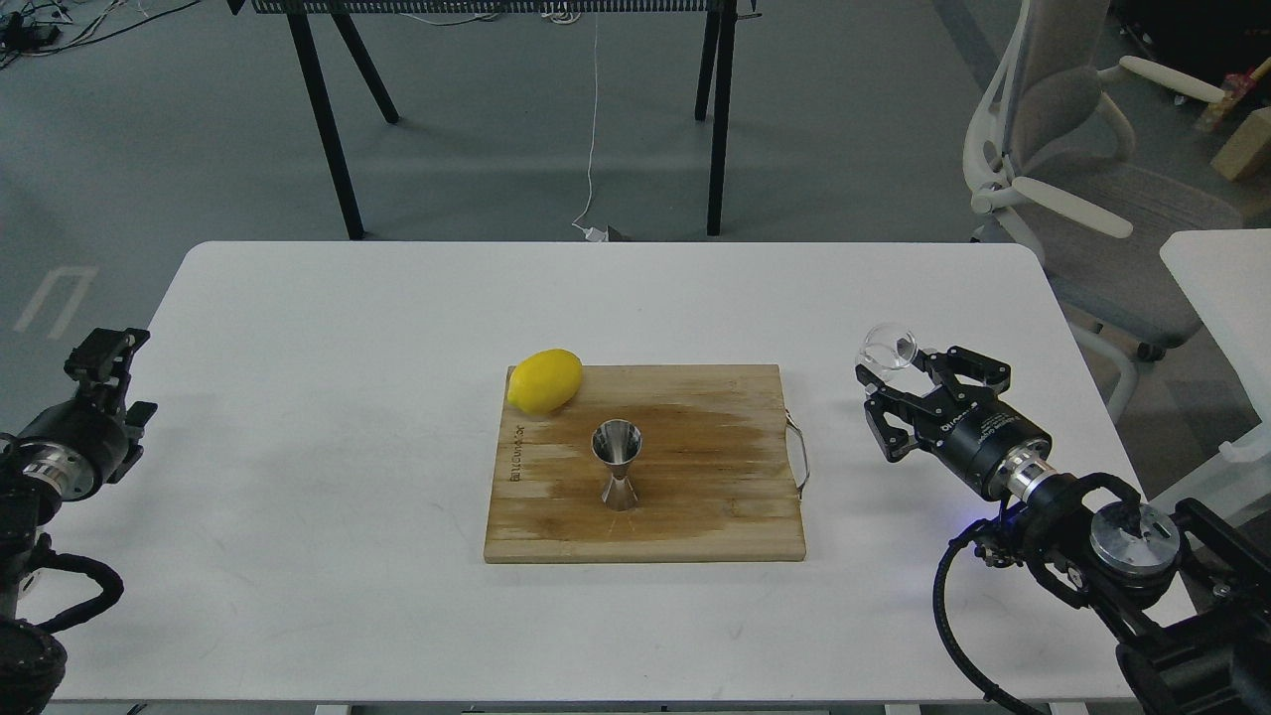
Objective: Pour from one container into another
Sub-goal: 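Lift the glass cup and move it above the jigger, then tilt the glass cup with the right gripper to pour into the jigger, then raise the glass cup upright and carry it back toward the table edge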
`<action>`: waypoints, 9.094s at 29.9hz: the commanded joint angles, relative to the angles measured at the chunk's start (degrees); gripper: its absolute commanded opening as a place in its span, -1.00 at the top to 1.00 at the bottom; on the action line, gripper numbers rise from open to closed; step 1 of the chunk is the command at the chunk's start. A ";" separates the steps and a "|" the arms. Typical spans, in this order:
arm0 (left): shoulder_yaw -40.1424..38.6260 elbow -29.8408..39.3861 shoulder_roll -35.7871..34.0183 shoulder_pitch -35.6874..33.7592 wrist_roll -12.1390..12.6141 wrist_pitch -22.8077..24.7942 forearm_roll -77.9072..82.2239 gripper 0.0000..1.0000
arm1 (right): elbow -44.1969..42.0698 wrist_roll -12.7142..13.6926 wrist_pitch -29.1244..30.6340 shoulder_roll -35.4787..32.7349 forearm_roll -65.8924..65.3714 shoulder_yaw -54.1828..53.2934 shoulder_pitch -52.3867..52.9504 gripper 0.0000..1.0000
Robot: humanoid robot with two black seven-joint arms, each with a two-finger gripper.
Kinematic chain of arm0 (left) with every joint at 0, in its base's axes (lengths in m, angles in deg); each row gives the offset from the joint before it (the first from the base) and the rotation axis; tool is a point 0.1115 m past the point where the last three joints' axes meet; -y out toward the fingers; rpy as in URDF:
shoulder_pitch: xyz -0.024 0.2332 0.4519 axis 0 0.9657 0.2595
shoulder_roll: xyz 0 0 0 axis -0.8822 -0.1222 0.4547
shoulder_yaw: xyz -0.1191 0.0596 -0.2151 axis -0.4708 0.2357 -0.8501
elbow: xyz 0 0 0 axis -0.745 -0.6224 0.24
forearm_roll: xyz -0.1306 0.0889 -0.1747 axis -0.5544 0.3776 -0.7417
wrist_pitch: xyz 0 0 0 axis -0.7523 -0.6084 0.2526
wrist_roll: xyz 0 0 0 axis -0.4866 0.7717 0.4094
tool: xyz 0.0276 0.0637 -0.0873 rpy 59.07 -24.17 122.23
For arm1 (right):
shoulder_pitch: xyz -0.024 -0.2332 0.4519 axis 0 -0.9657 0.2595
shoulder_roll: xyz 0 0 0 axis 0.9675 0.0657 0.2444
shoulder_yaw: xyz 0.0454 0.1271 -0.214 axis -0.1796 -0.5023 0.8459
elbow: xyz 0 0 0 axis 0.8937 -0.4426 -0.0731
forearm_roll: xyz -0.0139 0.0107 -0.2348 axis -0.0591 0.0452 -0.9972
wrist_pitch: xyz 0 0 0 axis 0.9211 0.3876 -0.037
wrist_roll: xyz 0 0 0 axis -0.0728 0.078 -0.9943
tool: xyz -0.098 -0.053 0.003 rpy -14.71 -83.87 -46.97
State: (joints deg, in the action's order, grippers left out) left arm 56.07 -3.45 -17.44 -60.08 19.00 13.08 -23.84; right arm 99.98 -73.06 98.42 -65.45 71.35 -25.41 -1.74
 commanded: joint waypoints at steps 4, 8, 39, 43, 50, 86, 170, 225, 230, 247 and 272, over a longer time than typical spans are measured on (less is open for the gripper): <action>-1.49 0.00 0.00 0.00 0.00 0.00 0.18 -0.99 | 9.40 0.35 0.09 0.71 -12.62 0.53 1.67 0.18; -1.85 0.00 0.09 0.00 0.00 0.00 0.27 -0.99 | 12.05 0.44 0.09 0.97 -22.03 3.58 4.21 0.18; -1.85 0.00 0.53 0.70 0.00 0.00 0.27 -0.99 | 4.67 -0.27 -2.63 2.38 -42.43 34.80 31.29 0.18; -1.85 0.00 0.62 0.70 0.00 0.00 0.27 -0.99 | 4.75 -0.27 -2.55 2.38 -42.79 36.12 31.82 0.18; -1.85 0.00 0.71 0.70 0.00 0.00 0.27 -0.99 | 4.76 -0.27 -2.46 2.81 -44.63 39.37 34.36 0.18; -1.85 0.00 0.71 0.70 0.00 0.00 0.27 -0.99 | 3.26 -0.27 -2.46 4.40 -49.02 46.84 42.89 0.18; -13.71 -0.35 0.71 1.67 0.00 0.00 0.88 -0.99 | 3.96 -0.27 -1.76 4.93 -55.09 53.61 49.13 0.18; -13.71 -0.35 1.06 1.49 0.00 0.00 0.97 -0.99 | 5.19 -0.18 -1.75 5.45 -60.90 60.47 54.67 0.18; -13.71 -0.35 1.06 1.49 0.00 0.00 0.97 -0.99 | 5.63 -0.18 -1.58 4.75 -58.27 58.19 54.15 0.18; -13.80 -0.35 1.50 1.32 0.00 0.00 0.97 -0.99 | 5.63 -0.44 0.44 4.13 -32.69 21.03 25.34 0.20; -13.71 -0.35 2.99 1.58 0.00 0.00 0.97 -0.99 | -9.12 -2.90 10.37 7.03 0.72 -16.70 -9.31 0.19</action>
State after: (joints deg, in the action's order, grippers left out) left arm 42.36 -3.80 -14.49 -58.51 19.00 13.08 -22.86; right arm 93.35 -75.90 109.03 -58.45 70.35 -42.10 -10.67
